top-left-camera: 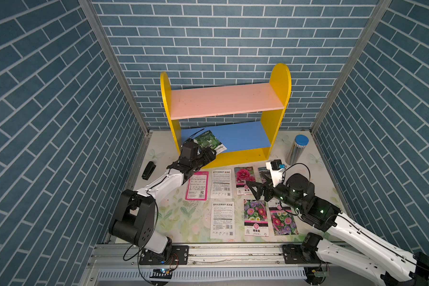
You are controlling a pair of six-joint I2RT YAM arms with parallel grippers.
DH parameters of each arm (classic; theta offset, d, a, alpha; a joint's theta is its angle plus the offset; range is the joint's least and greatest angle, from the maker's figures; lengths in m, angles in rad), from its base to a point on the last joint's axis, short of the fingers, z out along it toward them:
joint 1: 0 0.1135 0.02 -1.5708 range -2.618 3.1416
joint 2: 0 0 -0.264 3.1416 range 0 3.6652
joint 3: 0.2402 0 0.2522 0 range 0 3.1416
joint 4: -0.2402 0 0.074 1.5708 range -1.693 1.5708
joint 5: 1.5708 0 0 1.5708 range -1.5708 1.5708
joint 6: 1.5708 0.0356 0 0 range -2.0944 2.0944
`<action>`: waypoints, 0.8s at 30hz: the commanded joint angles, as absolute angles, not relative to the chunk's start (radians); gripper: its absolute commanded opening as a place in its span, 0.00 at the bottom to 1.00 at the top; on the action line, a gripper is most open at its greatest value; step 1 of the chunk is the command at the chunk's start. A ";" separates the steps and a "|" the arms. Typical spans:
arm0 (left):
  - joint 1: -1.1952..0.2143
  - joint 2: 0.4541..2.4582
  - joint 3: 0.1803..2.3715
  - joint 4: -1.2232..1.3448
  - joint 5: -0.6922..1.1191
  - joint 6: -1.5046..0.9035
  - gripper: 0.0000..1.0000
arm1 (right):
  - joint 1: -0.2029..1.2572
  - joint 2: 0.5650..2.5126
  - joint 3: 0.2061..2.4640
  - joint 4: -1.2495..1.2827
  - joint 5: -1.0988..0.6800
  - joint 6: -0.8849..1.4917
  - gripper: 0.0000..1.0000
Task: Take the seed bag off the shelf
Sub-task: Pick up the seed packet from the shelf.
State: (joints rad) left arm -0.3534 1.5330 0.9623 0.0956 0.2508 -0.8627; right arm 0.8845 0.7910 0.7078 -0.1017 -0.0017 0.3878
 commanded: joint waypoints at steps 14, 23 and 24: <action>-0.347 1.618 1.035 0.164 0.303 -0.898 0.69 | 0.874 0.757 0.707 -0.120 0.019 0.397 0.97; -0.345 1.630 1.039 0.155 0.296 -0.900 0.45 | 0.872 0.744 0.698 -0.124 0.023 0.399 0.97; -0.345 1.632 1.039 0.153 0.298 -0.899 0.41 | 0.872 0.743 0.697 -0.123 0.019 0.399 0.97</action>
